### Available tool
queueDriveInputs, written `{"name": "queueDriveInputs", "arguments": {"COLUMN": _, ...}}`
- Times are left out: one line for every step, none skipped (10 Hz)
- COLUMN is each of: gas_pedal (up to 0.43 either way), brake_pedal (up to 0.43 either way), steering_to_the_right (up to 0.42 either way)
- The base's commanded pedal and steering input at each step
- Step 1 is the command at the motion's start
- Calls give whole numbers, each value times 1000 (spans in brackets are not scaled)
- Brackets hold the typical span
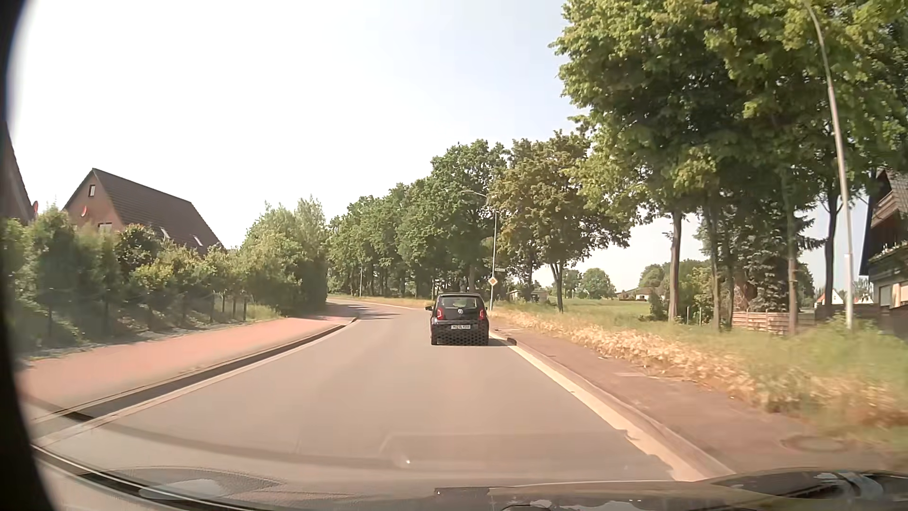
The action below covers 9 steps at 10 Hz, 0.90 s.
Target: Follow the waypoints while adhering to traffic rules and regulations
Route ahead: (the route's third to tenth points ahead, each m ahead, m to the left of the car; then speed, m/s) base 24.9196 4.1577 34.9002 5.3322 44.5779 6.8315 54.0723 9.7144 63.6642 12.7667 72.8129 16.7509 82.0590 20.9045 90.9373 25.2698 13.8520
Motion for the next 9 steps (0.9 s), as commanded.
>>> {"name": "queueDriveInputs", "arguments": {"gas_pedal": 150, "brake_pedal": 0, "steering_to_the_right": -22}}
{"name": "queueDriveInputs", "arguments": {"gas_pedal": 138, "brake_pedal": 0, "steering_to_the_right": -25}}
{"name": "queueDriveInputs", "arguments": {"gas_pedal": 130, "brake_pedal": 0, "steering_to_the_right": -25}}
{"name": "queueDriveInputs", "arguments": {"gas_pedal": 130, "brake_pedal": 0, "steering_to_the_right": -25}}
{"name": "queueDriveInputs", "arguments": {"gas_pedal": 130, "brake_pedal": 0, "steering_to_the_right": -23}}
{"name": "queueDriveInputs", "arguments": {"gas_pedal": 130, "brake_pedal": 0, "steering_to_the_right": -23}}
{"name": "queueDriveInputs", "arguments": {"gas_pedal": 130, "brake_pedal": 0, "steering_to_the_right": -23}}
{"name": "queueDriveInputs", "arguments": {"gas_pedal": 130, "brake_pedal": 0, "steering_to_the_right": -21}}
{"name": "queueDriveInputs", "arguments": {"gas_pedal": 130, "brake_pedal": 0, "steering_to_the_right": -21}}
